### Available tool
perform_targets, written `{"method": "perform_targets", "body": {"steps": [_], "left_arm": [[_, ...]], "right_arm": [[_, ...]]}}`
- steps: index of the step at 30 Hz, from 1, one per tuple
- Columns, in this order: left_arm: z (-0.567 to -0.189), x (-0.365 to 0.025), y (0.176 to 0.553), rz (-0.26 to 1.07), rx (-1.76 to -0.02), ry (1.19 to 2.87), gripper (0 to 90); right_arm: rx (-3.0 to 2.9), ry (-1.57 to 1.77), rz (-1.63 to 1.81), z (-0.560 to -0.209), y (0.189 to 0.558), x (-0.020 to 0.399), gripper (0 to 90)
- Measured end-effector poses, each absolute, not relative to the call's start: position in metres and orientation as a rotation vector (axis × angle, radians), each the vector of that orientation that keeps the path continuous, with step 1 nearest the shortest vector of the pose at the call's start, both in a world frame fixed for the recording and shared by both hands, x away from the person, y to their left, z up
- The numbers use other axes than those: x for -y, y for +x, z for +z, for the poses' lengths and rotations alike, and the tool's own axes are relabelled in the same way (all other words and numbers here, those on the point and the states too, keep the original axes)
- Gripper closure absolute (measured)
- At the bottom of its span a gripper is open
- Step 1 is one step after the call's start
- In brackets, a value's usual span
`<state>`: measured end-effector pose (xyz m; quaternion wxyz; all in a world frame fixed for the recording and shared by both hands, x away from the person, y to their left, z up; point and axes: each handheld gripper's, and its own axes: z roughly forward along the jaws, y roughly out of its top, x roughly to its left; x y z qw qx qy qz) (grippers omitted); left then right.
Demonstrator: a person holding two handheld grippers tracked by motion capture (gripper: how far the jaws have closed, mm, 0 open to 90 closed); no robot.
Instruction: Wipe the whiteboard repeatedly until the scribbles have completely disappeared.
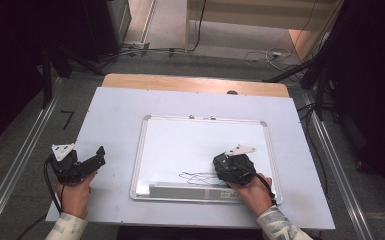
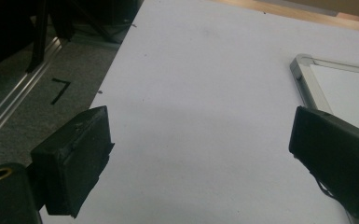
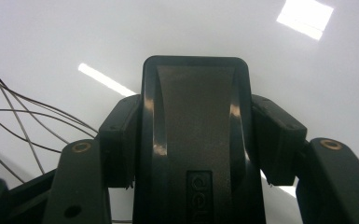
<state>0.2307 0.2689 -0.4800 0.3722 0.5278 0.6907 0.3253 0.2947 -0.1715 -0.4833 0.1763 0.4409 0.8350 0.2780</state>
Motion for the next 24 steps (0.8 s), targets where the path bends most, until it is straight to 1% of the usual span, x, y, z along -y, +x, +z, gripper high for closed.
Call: {"method": "perform_targets", "body": {"steps": [24], "left_arm": [[-0.479,-0.269,0.23,0.833,-1.767,1.351,6.0]], "right_arm": [[-2.386,1.184,0.759,-0.485,0.29,0.142,38.5]]}}
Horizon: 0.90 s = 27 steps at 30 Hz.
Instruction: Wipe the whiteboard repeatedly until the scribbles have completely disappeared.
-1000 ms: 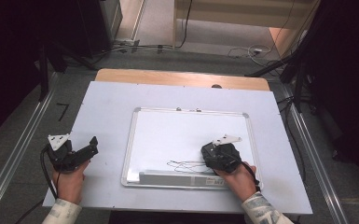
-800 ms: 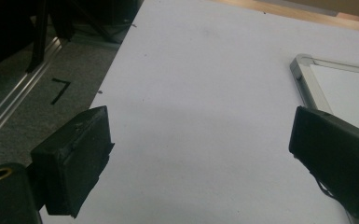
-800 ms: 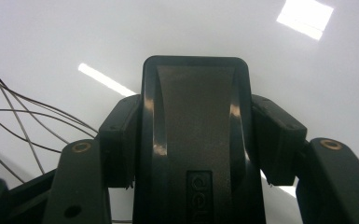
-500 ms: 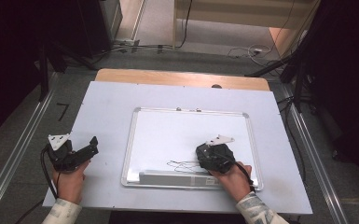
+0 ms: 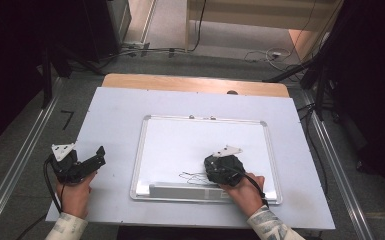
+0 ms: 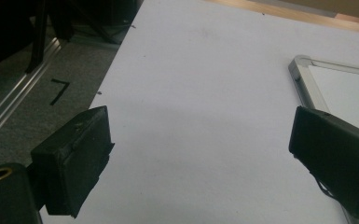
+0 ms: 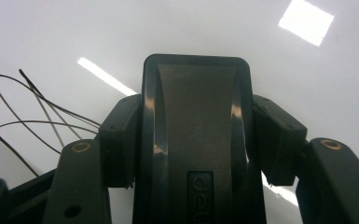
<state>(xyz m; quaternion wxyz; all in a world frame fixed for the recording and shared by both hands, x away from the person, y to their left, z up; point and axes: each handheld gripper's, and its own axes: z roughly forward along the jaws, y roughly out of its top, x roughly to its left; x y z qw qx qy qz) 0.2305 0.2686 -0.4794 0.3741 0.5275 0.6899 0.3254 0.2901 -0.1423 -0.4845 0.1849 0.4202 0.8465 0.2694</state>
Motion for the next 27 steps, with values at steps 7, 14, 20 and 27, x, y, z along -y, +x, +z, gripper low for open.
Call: {"method": "perform_targets", "body": {"steps": [7,14,20,27], "left_arm": [[-0.479,-0.268,0.231,0.834,-1.765,1.353,6.0],[-0.479,-0.268,0.231,0.835,-1.764,1.351,6.0],[-0.479,-0.268,0.231,0.836,-1.765,1.352,6.0],[-0.479,-0.268,0.231,0.836,-1.764,1.353,6.0]], "right_arm": [[-2.394,1.167,0.761,-0.485,0.289,0.131,38.5],[-2.404,1.157,0.772,-0.485,0.288,0.123,38.5],[-2.418,1.142,0.776,-0.485,0.288,0.114,38.5],[-2.432,1.125,0.783,-0.486,0.288,0.104,38.5]]}}
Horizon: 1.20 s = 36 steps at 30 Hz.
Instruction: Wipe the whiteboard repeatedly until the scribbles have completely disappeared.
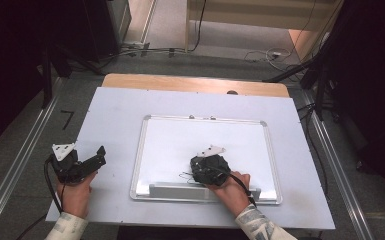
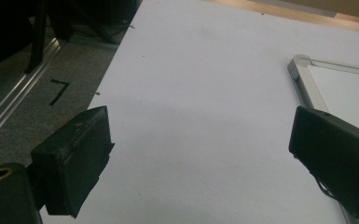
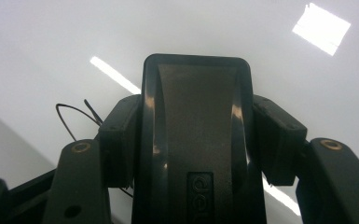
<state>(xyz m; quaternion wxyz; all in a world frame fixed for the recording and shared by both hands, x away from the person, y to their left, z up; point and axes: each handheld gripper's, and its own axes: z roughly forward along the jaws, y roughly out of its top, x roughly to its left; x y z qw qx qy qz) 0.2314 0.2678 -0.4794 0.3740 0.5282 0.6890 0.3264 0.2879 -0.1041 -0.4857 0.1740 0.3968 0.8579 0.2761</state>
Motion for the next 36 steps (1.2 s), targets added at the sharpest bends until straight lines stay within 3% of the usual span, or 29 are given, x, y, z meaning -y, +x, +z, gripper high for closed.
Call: {"method": "perform_targets", "body": {"steps": [36], "left_arm": [[-0.479,-0.266,0.233,0.832,-1.762,1.356,6.0]], "right_arm": [[-2.505,1.027,0.792,-0.486,0.286,0.046,38.6]]}}
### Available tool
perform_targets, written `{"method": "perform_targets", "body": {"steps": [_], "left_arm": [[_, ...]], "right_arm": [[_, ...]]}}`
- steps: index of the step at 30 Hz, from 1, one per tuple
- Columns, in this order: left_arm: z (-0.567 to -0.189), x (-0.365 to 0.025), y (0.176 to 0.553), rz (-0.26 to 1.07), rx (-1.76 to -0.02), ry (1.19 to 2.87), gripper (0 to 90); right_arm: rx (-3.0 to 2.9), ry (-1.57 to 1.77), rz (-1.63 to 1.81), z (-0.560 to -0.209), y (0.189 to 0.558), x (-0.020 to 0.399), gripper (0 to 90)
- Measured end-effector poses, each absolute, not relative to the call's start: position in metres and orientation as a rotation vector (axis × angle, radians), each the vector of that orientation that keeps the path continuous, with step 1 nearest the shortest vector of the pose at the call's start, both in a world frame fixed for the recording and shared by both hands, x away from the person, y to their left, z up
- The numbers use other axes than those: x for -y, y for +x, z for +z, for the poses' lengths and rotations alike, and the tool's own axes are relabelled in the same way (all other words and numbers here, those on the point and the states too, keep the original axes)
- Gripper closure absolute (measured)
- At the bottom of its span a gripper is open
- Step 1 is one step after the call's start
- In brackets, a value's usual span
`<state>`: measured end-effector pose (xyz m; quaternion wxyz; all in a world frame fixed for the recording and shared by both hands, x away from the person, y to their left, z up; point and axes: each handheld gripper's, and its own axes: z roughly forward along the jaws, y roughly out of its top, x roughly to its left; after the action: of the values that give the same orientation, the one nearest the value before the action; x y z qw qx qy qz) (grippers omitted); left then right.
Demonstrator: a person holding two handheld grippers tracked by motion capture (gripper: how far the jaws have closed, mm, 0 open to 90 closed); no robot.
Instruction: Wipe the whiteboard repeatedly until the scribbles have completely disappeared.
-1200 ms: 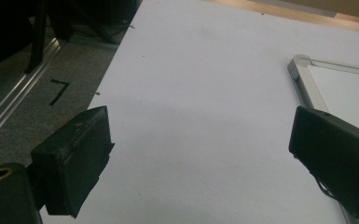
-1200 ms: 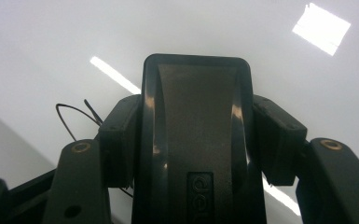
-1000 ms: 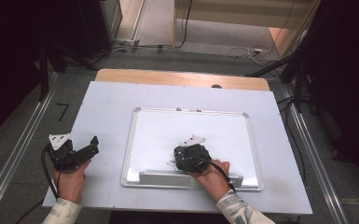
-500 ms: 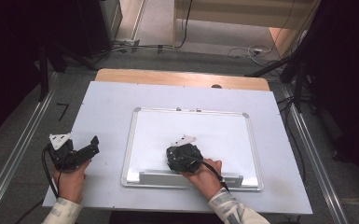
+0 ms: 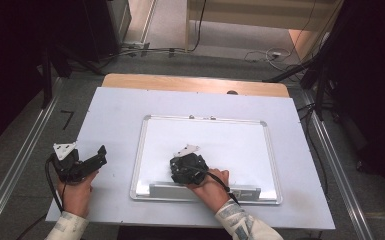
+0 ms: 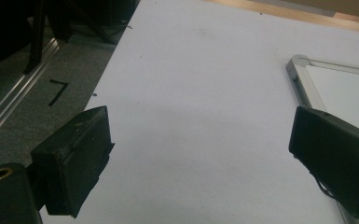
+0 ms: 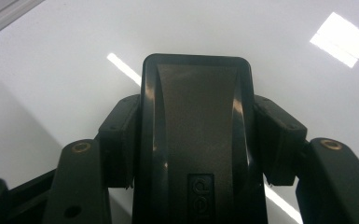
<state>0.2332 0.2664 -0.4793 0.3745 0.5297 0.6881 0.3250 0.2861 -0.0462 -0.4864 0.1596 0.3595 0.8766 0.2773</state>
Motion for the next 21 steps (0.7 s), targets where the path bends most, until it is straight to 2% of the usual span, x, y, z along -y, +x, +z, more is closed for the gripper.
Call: {"method": "perform_targets", "body": {"steps": [21], "left_arm": [[-0.4801,-0.2731,0.2281,0.83,-1.775,1.339,6.0]], "right_arm": [[-2.527,1.032,0.799,-0.4857,0.2872,0.0385,38.6]]}}
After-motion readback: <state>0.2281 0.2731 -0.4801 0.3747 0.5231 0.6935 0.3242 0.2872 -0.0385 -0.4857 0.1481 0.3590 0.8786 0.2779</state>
